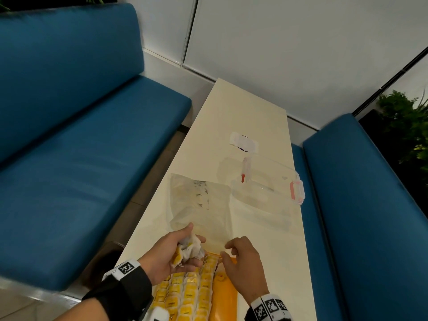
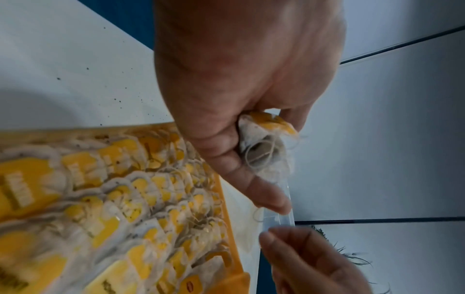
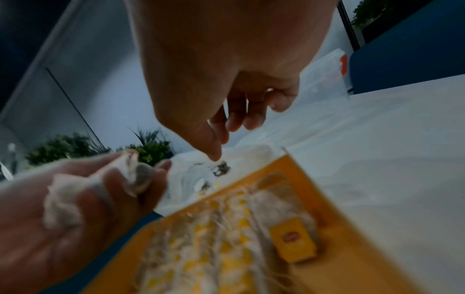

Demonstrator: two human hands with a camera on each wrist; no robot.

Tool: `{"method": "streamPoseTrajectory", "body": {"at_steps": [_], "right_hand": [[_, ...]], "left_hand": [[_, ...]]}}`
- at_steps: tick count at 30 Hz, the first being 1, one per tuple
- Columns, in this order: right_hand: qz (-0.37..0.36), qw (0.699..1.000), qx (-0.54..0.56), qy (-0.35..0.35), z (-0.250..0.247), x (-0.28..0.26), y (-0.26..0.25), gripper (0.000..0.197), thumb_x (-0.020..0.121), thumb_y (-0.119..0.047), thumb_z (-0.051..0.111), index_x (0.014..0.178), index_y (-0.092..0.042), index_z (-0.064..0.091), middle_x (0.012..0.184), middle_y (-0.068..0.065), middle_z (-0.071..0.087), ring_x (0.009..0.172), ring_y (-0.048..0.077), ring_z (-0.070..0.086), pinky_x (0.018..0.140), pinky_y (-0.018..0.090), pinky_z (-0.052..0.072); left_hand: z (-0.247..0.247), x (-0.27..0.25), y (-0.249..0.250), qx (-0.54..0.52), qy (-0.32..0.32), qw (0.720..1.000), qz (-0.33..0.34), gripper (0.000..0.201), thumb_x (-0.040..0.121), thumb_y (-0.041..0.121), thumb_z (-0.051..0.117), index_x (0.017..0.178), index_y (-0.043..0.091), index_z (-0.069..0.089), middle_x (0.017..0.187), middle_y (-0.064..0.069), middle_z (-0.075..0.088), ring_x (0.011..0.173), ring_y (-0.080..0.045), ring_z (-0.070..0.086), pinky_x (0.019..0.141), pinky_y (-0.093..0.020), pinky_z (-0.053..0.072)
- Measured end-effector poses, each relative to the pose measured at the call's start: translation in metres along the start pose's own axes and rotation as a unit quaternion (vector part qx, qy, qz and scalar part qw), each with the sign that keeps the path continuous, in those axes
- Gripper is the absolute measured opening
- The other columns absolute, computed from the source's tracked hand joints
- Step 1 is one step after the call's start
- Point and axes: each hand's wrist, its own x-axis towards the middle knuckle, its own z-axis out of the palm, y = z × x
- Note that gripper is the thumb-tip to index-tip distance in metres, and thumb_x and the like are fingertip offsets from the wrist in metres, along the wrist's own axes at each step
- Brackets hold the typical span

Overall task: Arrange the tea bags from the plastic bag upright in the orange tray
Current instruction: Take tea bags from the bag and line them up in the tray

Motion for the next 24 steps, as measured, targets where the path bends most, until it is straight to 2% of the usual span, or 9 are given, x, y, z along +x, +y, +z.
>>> {"method": "streamPoseTrajectory", "body": {"at_steps": [3,6,8,11,13,16,18,21,24], "right_hand": [[-0.018,0.994,0.109,-0.002,-0.008,0.004,-0.023,0.016,0.083,-0.013,0.072,0.086,-0.028,0.068,0.084,-0.010,0.061,0.081,0.007,0.060,0.068,0.010,0.043],[-0.007,0.981,0.194,-0.011,-0.015,0.003,-0.044,0.017,0.082,-0.016,0.074,0.082,-0.033,0.071,0.083,-0.009,0.065,0.079,0.007,0.061,0.068,0.011,0.045],[0.003,0.976,0.217,-0.020,-0.016,0.002,-0.051,0.018,0.081,-0.020,0.076,0.080,-0.037,0.071,0.084,-0.008,0.066,0.077,0.006,0.061,0.068,0.012,0.047],[0.049,0.974,0.219,-0.028,-0.012,0.006,-0.053,0.007,0.082,-0.028,0.075,0.085,-0.032,0.071,0.084,-0.007,0.068,0.073,0.003,0.060,0.067,0.015,0.048],[0.073,0.970,0.229,-0.037,-0.010,0.010,-0.052,0.010,0.082,-0.033,0.076,0.089,-0.030,0.070,0.082,-0.006,0.068,0.067,0.002,0.059,0.065,0.016,0.048],[0.073,0.961,0.262,-0.044,-0.011,0.013,-0.056,0.015,0.083,-0.025,0.076,0.095,-0.030,0.069,0.076,-0.009,0.067,0.064,0.001,0.056,0.065,0.016,0.047],[0.072,0.957,0.279,-0.045,-0.011,0.013,-0.057,0.020,0.084,-0.020,0.075,0.099,-0.031,0.068,0.075,-0.006,0.068,0.067,0.007,0.059,0.067,0.018,0.049],[0.073,0.956,0.279,-0.054,-0.010,0.013,-0.058,0.024,0.083,-0.019,0.075,0.101,-0.033,0.067,0.079,0.006,0.071,0.076,0.020,0.066,0.069,0.023,0.053],[0.072,0.962,0.260,-0.043,-0.009,0.014,-0.057,0.021,0.083,-0.012,0.073,0.093,-0.028,0.064,0.072,0.009,0.069,0.068,0.021,0.065,0.064,0.022,0.051]], "left_hand": [[0.004,0.003,-0.001,-0.025,-0.008,1.000,-0.008,0.060,0.100,0.055,0.046,0.122,0.003,0.068,0.112,-0.027,0.072,0.083,-0.034,0.071,0.072,-0.039,0.059],[0.008,0.006,-0.004,-0.047,-0.008,0.999,-0.014,0.061,0.101,0.054,0.046,0.121,0.002,0.071,0.117,-0.028,0.071,0.097,-0.039,0.070,0.092,-0.048,0.056],[0.009,0.007,-0.005,-0.057,-0.009,0.998,-0.015,0.063,0.100,0.054,0.046,0.119,0.000,0.072,0.119,-0.029,0.070,0.100,-0.041,0.069,0.103,-0.054,0.051],[0.012,0.008,-0.006,-0.053,-0.011,0.998,-0.017,0.064,0.101,0.054,0.047,0.121,-0.001,0.070,0.114,-0.029,0.070,0.095,-0.041,0.070,0.097,-0.052,0.055],[0.013,0.008,-0.006,-0.039,-0.009,0.999,-0.018,0.062,0.101,0.054,0.046,0.122,0.000,0.070,0.110,-0.027,0.072,0.091,-0.039,0.071,0.090,-0.048,0.059],[0.014,0.009,-0.008,-0.020,0.000,1.000,-0.008,0.061,0.102,0.053,0.045,0.120,0.000,0.070,0.104,-0.024,0.074,0.087,-0.036,0.072,0.090,-0.047,0.058],[0.014,0.009,-0.010,-0.013,0.005,1.000,-0.001,0.061,0.102,0.053,0.046,0.118,-0.001,0.069,0.101,-0.024,0.074,0.085,-0.035,0.072,0.090,-0.048,0.057],[0.015,0.011,-0.011,-0.007,0.005,1.000,0.001,0.061,0.101,0.053,0.047,0.116,-0.002,0.069,0.099,-0.024,0.074,0.084,-0.035,0.072,0.092,-0.048,0.056],[0.016,0.010,-0.010,-0.005,-0.005,1.000,-0.006,0.060,0.098,0.054,0.053,0.115,-0.001,0.070,0.102,-0.024,0.074,0.085,-0.034,0.071,0.080,-0.042,0.060]]}}
